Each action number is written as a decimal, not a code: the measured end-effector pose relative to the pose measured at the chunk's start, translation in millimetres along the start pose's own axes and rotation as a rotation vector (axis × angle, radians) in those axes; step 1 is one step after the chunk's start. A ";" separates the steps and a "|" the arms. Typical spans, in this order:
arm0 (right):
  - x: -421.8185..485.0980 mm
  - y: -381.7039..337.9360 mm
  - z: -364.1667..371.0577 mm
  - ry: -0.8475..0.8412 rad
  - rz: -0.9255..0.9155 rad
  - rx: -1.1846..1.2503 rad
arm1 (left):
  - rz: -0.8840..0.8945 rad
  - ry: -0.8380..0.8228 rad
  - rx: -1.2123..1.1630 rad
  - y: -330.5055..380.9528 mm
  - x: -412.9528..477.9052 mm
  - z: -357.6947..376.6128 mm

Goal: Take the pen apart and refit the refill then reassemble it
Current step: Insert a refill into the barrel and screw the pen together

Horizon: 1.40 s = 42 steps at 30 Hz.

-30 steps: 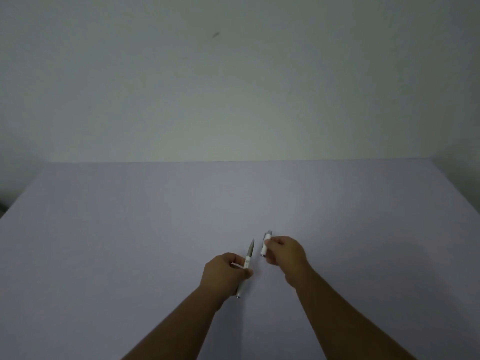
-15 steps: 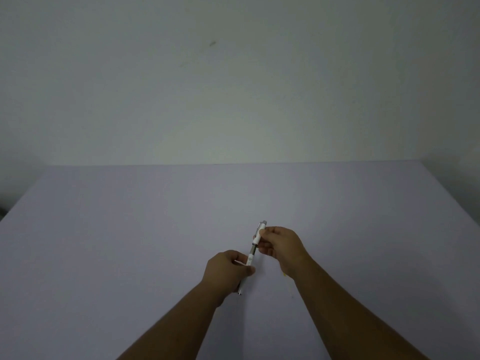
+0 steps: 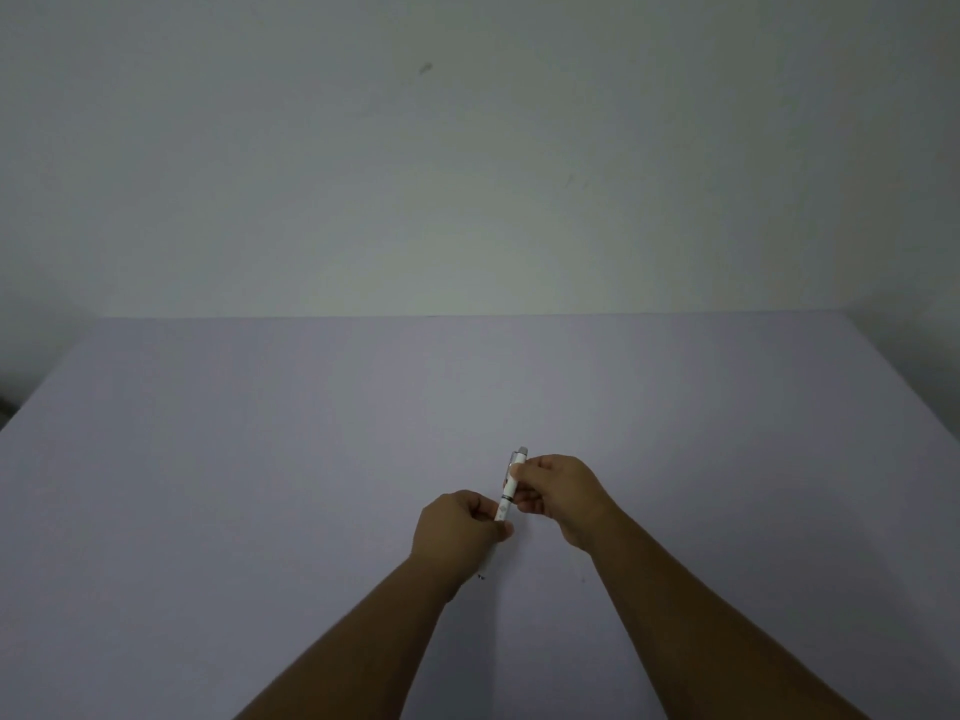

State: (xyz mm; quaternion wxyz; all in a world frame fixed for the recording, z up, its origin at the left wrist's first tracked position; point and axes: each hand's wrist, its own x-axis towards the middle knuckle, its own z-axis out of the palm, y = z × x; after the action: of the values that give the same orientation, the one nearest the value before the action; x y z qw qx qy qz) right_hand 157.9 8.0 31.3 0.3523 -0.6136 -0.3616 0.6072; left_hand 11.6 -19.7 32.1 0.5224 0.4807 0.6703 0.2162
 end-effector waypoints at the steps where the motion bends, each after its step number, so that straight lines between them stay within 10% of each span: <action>1: 0.5 0.3 -0.2 0.001 -0.001 0.001 | -0.004 -0.006 -0.013 0.0 0.4 0.7; 22: 10.6 19.0 -4.6 -0.037 0.032 -0.010 | -0.164 -0.120 -0.105 -9.0 13.9 8.8; 31: 4.3 44.8 -34.2 0.343 -0.021 -0.870 | -0.181 0.010 0.061 -25.9 20.6 21.7; 42: -1.2 61.1 -20.1 0.289 0.086 -0.896 | -0.127 0.126 0.028 -41.0 23.9 37.5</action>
State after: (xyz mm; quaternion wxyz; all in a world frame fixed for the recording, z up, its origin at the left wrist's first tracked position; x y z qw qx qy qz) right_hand 179.0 -22.9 -21.0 0.0741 -0.7979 -0.5094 0.3137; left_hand 28.7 -25.0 -25.7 0.4850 0.4300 0.7340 0.2029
